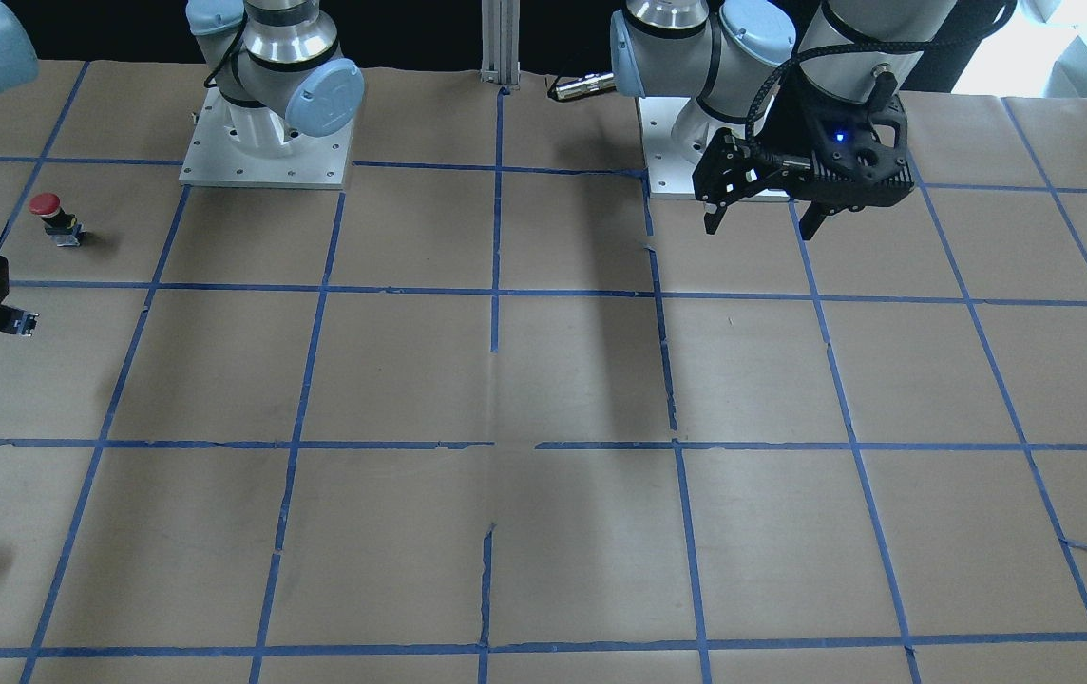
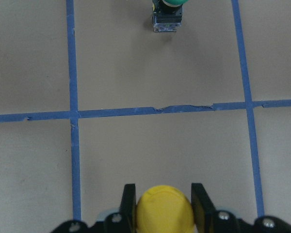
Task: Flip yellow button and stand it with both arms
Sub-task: 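Carry the yellow button with the right gripper, body down, toward the table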
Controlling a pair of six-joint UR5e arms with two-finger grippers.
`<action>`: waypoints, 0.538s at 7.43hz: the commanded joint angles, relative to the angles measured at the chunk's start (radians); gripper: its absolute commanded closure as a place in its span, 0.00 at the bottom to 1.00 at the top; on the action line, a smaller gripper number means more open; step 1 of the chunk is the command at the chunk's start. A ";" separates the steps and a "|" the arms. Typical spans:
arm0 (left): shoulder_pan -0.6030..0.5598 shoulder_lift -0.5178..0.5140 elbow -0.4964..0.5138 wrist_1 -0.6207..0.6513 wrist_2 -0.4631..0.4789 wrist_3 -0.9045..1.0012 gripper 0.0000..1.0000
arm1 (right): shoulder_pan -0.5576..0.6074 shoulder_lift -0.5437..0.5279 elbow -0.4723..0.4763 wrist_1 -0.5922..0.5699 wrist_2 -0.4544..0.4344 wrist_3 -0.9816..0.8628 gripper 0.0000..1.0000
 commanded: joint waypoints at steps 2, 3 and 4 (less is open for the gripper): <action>-0.001 -0.011 0.005 0.014 0.002 -0.009 0.00 | -0.066 0.093 0.036 -0.182 0.062 -0.161 0.92; -0.006 -0.008 0.006 0.014 0.002 -0.009 0.00 | -0.068 0.114 0.083 -0.306 0.060 -0.174 0.92; -0.009 -0.010 0.006 0.015 0.000 -0.009 0.00 | -0.068 0.125 0.109 -0.389 0.057 -0.186 0.92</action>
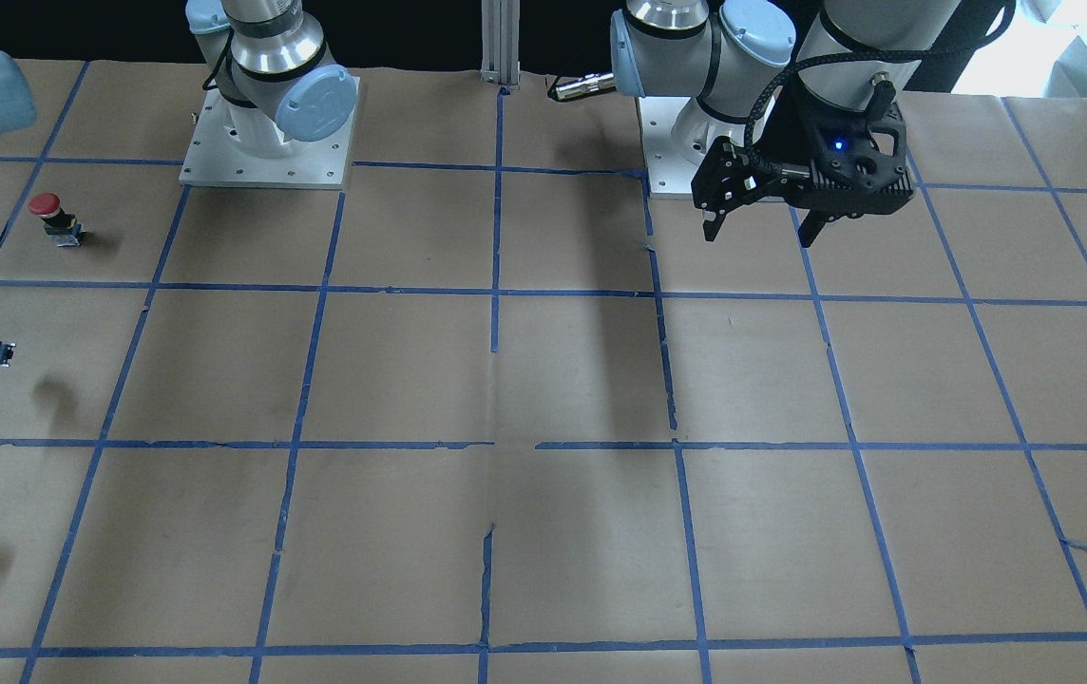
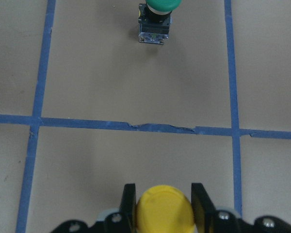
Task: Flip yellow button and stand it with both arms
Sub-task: 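Carry the yellow button with the right gripper, body down, toward the table, then lower the yellow button upright onto the table with the right gripper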
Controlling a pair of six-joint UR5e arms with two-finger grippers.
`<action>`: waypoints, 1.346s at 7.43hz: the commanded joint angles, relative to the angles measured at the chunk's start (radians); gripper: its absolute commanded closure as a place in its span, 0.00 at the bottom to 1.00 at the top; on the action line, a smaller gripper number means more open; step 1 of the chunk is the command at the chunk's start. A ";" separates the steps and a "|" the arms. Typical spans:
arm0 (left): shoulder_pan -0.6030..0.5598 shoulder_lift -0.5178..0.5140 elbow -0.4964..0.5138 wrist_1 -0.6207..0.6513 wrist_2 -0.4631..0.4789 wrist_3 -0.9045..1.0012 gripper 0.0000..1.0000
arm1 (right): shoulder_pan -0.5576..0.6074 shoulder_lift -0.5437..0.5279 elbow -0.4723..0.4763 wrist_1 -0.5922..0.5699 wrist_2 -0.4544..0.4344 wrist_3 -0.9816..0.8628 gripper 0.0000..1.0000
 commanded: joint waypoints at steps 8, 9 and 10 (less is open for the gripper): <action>-0.007 0.003 0.010 0.002 -0.003 -0.001 0.00 | -0.048 0.049 0.095 -0.174 0.078 -0.014 0.87; -0.005 0.001 0.015 0.002 -0.004 -0.001 0.00 | -0.048 0.049 0.096 -0.174 0.078 -0.014 0.87; -0.001 0.000 0.030 0.002 -0.009 0.001 0.00 | -0.048 0.051 0.098 -0.173 0.078 -0.014 0.84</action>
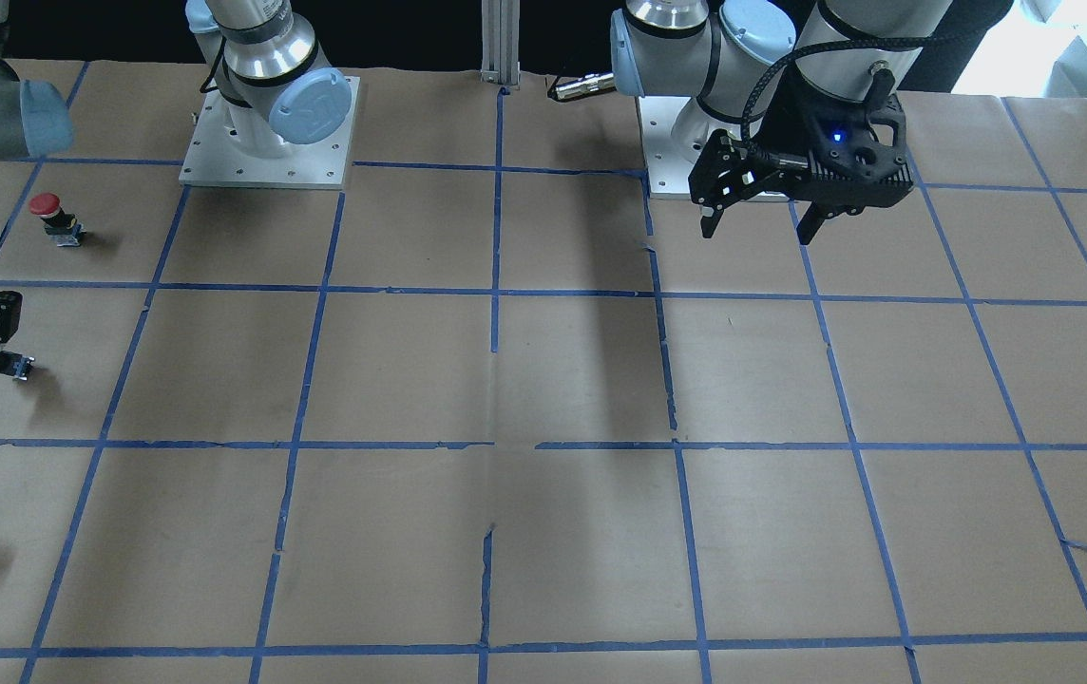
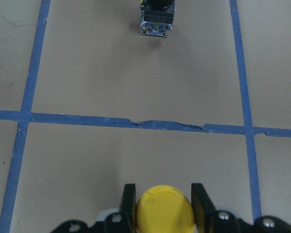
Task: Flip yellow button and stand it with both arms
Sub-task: 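Lower the yellow button upright onto the table with the right gripper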
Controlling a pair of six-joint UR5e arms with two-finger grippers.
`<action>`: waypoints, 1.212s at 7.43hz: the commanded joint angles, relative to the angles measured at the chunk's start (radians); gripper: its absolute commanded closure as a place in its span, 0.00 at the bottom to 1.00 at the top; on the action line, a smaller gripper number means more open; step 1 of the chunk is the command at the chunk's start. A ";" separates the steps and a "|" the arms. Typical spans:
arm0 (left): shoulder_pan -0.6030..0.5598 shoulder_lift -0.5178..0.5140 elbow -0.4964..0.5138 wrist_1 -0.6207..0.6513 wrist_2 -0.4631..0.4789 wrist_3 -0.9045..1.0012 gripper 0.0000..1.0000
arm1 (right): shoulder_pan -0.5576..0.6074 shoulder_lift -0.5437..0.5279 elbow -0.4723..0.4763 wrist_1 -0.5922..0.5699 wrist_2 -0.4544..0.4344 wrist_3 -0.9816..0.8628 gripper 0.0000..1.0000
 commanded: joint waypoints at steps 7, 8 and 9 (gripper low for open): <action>0.005 -0.005 0.020 0.000 -0.009 0.006 0.00 | 0.001 -0.011 0.011 0.041 -0.038 0.009 0.00; 0.005 -0.003 0.020 0.000 -0.010 0.007 0.00 | 0.001 -0.015 -0.001 0.084 -0.079 0.011 0.00; 0.005 -0.003 0.020 0.000 -0.010 0.007 0.00 | 0.004 -0.017 -0.039 0.145 -0.096 0.040 0.00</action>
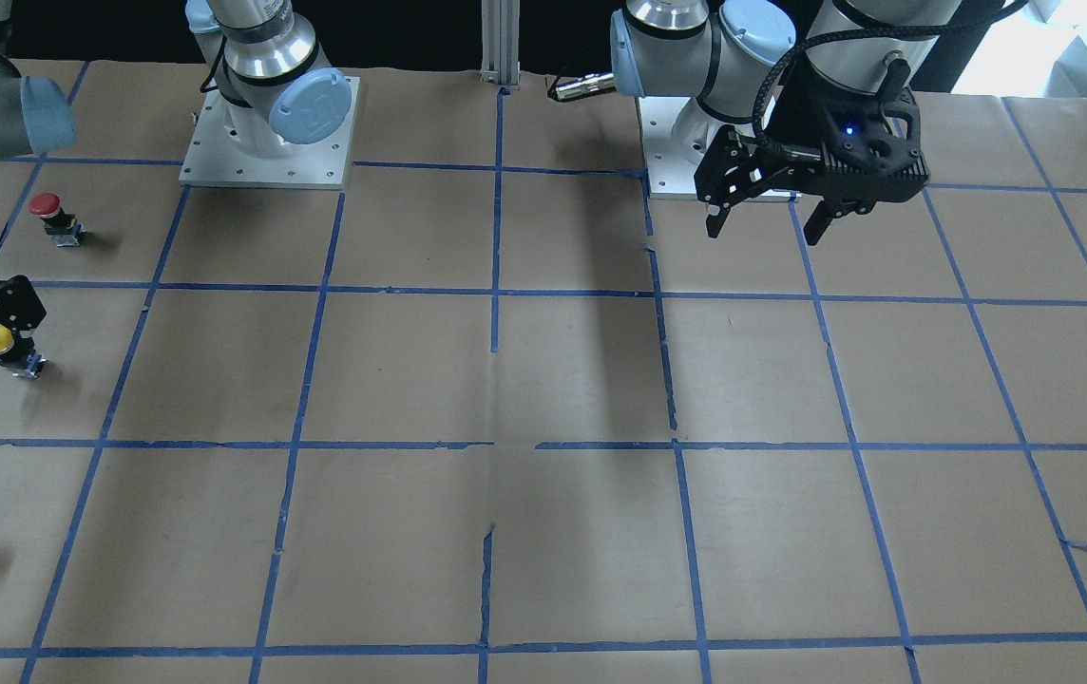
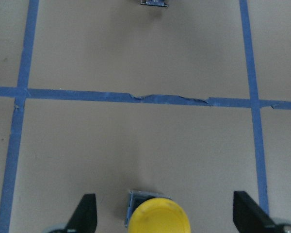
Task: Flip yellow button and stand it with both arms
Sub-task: 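Lower the yellow button upright onto the table with the right gripper, then open the right gripper and lift it off the standing button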
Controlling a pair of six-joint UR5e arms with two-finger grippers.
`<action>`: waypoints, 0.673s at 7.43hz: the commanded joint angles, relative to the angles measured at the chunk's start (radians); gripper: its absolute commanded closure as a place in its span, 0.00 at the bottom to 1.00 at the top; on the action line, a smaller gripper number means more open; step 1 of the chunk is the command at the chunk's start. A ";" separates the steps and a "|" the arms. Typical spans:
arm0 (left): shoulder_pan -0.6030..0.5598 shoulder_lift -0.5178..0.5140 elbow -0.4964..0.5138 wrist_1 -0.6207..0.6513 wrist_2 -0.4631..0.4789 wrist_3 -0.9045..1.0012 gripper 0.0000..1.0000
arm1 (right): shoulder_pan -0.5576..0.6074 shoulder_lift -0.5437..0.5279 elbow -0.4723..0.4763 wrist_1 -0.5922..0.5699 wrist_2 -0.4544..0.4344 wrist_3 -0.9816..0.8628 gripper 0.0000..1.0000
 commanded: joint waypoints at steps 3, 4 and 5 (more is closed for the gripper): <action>0.000 0.001 0.000 0.000 0.000 0.005 0.00 | 0.018 -0.051 -0.204 0.405 -0.036 0.121 0.00; 0.000 0.001 0.000 0.000 0.000 0.005 0.00 | 0.021 -0.063 -0.253 0.498 -0.038 0.121 0.00; 0.000 0.001 0.000 0.000 0.000 0.005 0.00 | 0.024 -0.074 -0.301 0.587 -0.069 0.122 0.00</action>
